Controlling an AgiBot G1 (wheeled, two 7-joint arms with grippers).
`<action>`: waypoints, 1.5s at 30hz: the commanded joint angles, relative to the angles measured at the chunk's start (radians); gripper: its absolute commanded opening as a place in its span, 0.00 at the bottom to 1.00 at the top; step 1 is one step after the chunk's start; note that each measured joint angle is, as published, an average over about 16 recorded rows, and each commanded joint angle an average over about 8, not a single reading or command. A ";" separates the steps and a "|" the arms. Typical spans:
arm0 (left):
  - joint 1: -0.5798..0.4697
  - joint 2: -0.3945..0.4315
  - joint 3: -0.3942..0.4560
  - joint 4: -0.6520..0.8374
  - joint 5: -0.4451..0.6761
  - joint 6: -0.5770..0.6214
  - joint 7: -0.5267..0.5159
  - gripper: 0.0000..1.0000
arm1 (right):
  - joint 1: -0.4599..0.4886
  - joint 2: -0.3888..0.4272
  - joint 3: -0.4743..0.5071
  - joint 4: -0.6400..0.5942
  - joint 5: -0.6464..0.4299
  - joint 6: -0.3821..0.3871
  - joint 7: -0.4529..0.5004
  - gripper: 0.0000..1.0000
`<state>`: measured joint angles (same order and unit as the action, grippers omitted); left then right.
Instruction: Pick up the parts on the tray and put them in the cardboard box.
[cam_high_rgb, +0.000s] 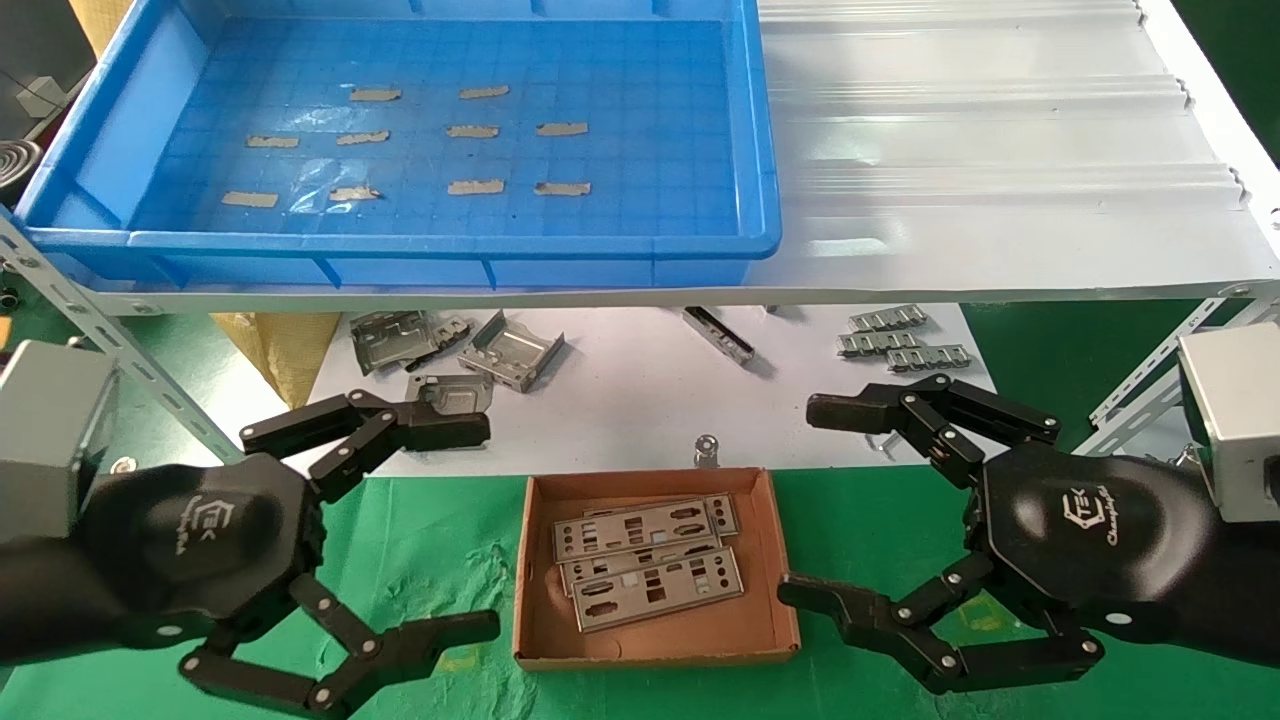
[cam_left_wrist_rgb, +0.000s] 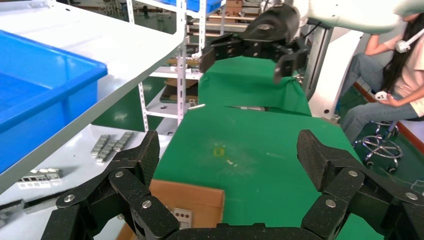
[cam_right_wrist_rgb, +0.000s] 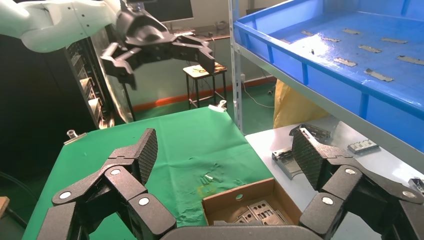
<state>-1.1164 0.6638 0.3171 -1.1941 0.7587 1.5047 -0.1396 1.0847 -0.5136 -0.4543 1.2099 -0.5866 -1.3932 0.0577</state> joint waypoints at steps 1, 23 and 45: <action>0.018 -0.023 -0.016 -0.039 -0.012 -0.004 -0.021 1.00 | 0.000 0.000 0.000 0.000 0.000 0.000 0.000 1.00; 0.047 -0.059 -0.042 -0.101 -0.033 -0.011 -0.051 1.00 | 0.000 0.000 0.000 0.000 0.000 0.000 0.000 1.00; 0.042 -0.052 -0.037 -0.089 -0.028 -0.009 -0.047 1.00 | 0.000 0.000 0.000 0.000 0.000 0.000 0.000 1.00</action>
<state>-1.0746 0.6117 0.2797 -1.2830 0.7306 1.4956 -0.1867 1.0844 -0.5135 -0.4543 1.2096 -0.5865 -1.3931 0.0576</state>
